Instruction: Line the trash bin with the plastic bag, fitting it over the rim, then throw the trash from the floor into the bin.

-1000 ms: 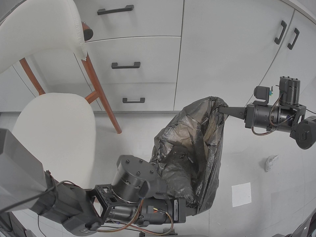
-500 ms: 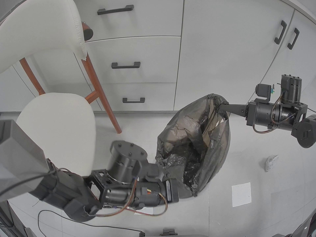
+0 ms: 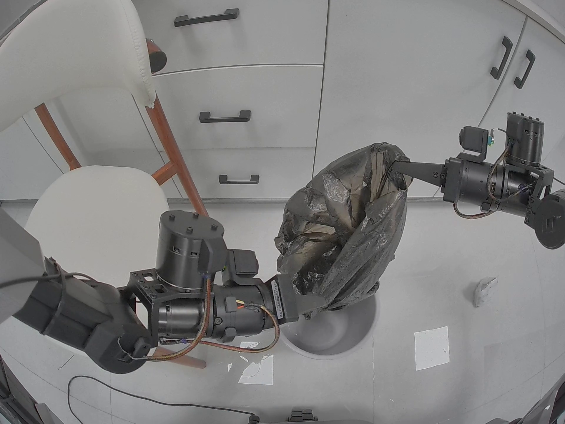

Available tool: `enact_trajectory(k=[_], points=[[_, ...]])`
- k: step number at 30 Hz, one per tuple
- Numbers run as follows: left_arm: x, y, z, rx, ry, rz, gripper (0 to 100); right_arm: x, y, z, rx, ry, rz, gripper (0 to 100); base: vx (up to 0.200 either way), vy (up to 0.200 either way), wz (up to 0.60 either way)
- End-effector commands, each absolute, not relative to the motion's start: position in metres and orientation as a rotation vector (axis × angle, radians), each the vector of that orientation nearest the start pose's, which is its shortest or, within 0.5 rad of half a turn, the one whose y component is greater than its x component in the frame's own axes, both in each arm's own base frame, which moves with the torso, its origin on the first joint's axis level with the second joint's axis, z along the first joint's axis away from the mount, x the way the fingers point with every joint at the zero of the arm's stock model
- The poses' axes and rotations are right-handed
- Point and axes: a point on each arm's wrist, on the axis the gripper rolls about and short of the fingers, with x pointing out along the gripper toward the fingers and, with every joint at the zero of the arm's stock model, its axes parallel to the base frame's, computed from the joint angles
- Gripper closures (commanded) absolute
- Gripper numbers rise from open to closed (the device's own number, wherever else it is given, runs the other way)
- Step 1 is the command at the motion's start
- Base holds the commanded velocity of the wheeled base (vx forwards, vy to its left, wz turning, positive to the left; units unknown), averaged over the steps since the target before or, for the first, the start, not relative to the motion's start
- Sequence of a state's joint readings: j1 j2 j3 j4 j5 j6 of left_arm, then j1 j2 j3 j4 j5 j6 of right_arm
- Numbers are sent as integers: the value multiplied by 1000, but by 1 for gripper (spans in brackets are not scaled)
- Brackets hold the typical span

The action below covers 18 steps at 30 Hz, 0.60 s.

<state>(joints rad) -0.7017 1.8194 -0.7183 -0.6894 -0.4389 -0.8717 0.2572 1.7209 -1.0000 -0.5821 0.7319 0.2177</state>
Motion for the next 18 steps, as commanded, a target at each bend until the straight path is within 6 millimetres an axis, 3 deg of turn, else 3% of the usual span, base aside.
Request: enact_trajectory(k=[1, 7, 16, 18], points=[[232, -207, 129, -705, 880, -844, 100, 307, 97, 226, 232, 244, 970, 100, 0, 0, 0], [233, -207, 123, -698, 863, -772, 100, 308, 92, 230, 241, 233, 958, 100, 0, 0, 0], [229, -208, 94, -638, 949, -743, 100, 306, 87, 234, 255, 227, 946, 100, -200, 0, 0], [228, -207, 94, -613, 942, -756, 100, 306, 88, 234, 255, 227, 948, 100, 0, 0, 0]])
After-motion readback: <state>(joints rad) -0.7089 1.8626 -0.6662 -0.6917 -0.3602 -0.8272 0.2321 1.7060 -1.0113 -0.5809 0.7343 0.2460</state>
